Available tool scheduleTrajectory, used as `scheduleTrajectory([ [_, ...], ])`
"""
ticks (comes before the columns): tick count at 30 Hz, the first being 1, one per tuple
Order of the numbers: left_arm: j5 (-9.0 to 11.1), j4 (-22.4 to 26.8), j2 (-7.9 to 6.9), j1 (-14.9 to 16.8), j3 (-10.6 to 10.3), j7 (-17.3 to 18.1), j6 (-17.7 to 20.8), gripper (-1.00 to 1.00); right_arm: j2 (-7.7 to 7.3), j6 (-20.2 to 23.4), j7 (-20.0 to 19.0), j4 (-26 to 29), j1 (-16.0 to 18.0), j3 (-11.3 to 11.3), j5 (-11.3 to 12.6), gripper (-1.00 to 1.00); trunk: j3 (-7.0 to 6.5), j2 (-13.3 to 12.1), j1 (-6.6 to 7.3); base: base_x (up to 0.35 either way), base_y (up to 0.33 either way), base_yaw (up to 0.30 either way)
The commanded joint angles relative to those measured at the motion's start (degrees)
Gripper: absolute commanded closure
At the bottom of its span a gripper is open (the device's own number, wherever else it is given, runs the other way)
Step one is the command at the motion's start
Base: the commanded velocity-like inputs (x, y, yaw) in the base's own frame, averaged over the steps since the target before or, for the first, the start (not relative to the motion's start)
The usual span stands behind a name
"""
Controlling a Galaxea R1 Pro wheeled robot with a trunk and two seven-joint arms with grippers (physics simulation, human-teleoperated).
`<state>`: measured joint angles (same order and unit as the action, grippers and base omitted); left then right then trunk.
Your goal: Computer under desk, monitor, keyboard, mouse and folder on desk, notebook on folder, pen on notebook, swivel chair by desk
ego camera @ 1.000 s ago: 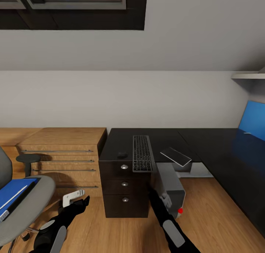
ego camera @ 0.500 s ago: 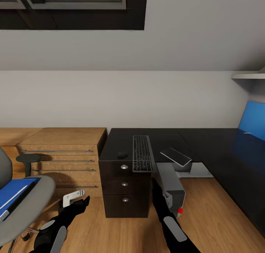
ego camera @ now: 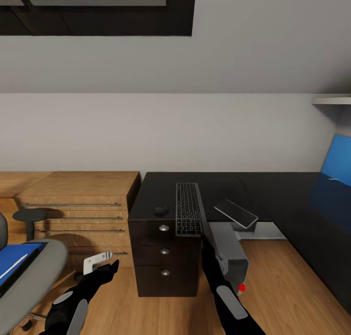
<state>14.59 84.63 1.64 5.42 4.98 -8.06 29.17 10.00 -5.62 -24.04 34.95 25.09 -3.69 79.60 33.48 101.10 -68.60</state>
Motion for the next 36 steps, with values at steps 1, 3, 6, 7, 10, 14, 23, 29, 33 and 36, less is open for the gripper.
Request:
scheduleTrajectory([
  [1,0.61,0.08,0.03,0.03,0.03,-0.38,0.27,-1.0,0.0,-0.3,-0.22,-0.06,0.05,-0.17,0.47,-1.0,0.06,0.03,-0.01,0.169,0.0,0.0],
  [3,0.61,0.06,0.03,0.03,0.03,-0.38,0.27,-1.0,0.0,-0.38,-0.17,-0.06,0.05,-0.17,0.47,-1.0,0.06,0.03,-0.01,0.128,0.0,0.0],
  [6,0.61,0.02,0.03,0.03,0.03,-0.38,0.27,-1.0,0.0,-0.43,-0.14,-0.06,0.05,-0.11,0.47,-1.0,0.06,0.03,-0.01,0.05,0.0,0.0],
  [7,0.61,0.02,0.03,0.03,0.03,-0.38,0.27,-1.0,0.0,-0.43,-0.14,-0.06,0.05,-0.11,0.47,-1.0,0.06,0.03,-0.01,0.024,0.0,0.0],
  [10,0.61,0.02,0.03,0.03,0.03,-0.38,0.27,-1.0,0.0,-0.44,-0.14,-0.06,0.05,-0.09,0.47,-1.0,0.06,0.03,-0.01,0.016,0.006,0.0],
  [14,0.61,0.02,0.03,0.03,0.03,-0.38,0.27,-1.0,0.0,-0.45,-0.1,-0.1,0.05,-0.09,0.47,-1.0,0.06,0.03,-0.01,0.107,0.085,0.0],
  [23,0.61,0.03,0.03,0.03,0.03,-0.38,0.27,-1.0,0.0,-0.36,-0.05,-0.15,0.03,-0.09,0.47,-1.0,0.06,0.03,-0.01,0.038,0.028,0.0],
  [29,0.61,0.03,0.03,0.03,0.03,-0.38,0.27,-1.0,0.0,-0.36,-0.05,-0.15,0.04,-0.09,0.47,-1.0,0.06,0.03,-0.01,0.111,0.088,0.0],
  [33,0.67,0.01,0.03,0.03,0.03,-0.38,0.27,-1.0,0.0,-0.36,-0.06,-0.15,0.04,-0.09,0.47,-1.0,0.06,0.03,-0.01,0.101,0.084,0.0],
  [36,0.67,0.01,0.01,0.03,0.03,-0.38,0.27,-1.0,0.0,-0.36,-0.08,-0.15,0.05,-0.09,0.47,-1.0,0.06,0.03,-0.01,0.021,0.017,0.0],
])
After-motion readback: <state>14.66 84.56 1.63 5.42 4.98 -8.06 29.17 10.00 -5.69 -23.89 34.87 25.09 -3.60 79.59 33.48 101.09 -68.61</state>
